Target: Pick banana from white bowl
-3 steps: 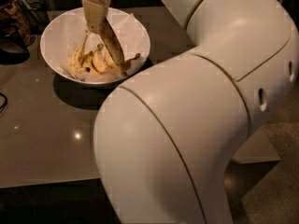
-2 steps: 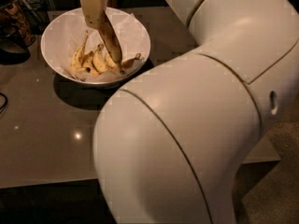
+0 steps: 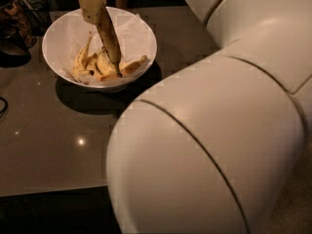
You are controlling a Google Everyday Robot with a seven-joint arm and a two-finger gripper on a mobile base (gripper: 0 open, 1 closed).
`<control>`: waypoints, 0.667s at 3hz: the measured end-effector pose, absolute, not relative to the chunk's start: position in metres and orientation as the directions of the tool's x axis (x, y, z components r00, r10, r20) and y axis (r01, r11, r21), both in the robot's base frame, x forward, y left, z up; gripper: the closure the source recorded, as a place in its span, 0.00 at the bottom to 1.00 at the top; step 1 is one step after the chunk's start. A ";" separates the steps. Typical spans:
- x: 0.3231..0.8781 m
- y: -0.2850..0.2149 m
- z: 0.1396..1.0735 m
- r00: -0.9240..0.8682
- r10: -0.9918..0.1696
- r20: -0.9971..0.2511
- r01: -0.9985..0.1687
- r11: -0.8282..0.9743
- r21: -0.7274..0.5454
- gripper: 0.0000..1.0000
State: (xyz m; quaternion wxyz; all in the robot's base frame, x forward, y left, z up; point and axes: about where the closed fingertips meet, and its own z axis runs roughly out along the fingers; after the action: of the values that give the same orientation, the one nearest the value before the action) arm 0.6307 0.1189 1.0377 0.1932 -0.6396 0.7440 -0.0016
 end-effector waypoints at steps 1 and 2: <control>0.627 0.112 1.038 -0.108 -0.947 -0.302 -0.949 0.189 -0.251 1.00; 0.623 0.114 1.045 -0.145 -0.946 -0.289 -0.938 0.224 -0.264 1.00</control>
Offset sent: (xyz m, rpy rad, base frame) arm -0.0266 -0.0048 0.0142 -0.0586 0.0137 -0.1033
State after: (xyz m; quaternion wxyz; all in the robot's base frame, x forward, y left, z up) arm 0.6226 0.1142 1.0453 0.1993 -0.6227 0.7566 -0.0104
